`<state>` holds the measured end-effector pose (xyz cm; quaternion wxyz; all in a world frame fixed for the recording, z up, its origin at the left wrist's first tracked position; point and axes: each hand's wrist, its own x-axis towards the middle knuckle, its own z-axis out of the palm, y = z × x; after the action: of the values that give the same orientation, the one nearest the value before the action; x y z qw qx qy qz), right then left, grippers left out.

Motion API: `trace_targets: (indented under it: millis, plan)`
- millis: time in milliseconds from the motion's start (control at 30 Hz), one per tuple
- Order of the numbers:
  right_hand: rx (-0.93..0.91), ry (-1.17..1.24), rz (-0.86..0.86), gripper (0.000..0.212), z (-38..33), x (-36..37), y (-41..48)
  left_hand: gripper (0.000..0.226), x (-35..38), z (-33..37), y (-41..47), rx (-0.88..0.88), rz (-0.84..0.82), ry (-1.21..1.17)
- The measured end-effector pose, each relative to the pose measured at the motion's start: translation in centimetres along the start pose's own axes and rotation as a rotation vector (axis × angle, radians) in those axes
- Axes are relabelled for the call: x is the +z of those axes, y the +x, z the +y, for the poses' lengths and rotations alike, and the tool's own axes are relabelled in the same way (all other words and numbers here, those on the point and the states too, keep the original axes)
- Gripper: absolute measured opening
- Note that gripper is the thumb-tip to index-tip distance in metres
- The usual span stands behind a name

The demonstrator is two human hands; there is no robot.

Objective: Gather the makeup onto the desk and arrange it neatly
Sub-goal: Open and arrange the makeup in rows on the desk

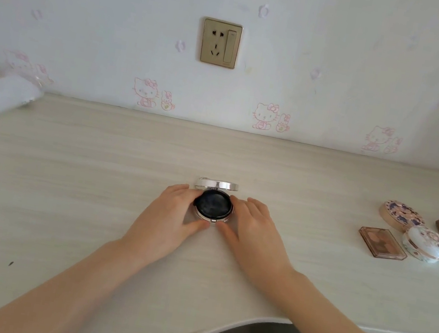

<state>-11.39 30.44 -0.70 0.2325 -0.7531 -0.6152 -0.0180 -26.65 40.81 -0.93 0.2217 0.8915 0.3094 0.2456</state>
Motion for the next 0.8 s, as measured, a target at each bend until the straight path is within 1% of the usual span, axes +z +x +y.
trace_targets:
  millis: [200, 367, 467, 600, 800]
  plan:
    - [0.007, -0.035, -0.055, 0.047, 0.9, 1.6, 6.3, 0.046, 0.3, -3.0, 4.9, -0.027, 0.031, -0.007]
    - [0.035, 0.004, -0.063, 0.046, 2.0, 2.7, 10.7, 0.041, 0.6, -5.2, 8.8, -0.025, 0.038, 0.005]
    - [0.045, 0.026, -0.076, 0.045, 2.4, 3.1, 12.7, 0.044, 0.6, -6.3, 10.7, -0.017, 0.04, 0.052]
    - [0.037, 0.017, -0.082, 0.043, 2.6, 3.8, 14.9, 0.053, 0.3, -7.7, 12.7, -0.086, 0.022, 0.051]
    - [0.033, 0.037, -0.081, 0.04, 2.5, 4.5, 17.1, 0.053, -0.1, -9.3, 14.3, -0.107, 0.016, 0.034]
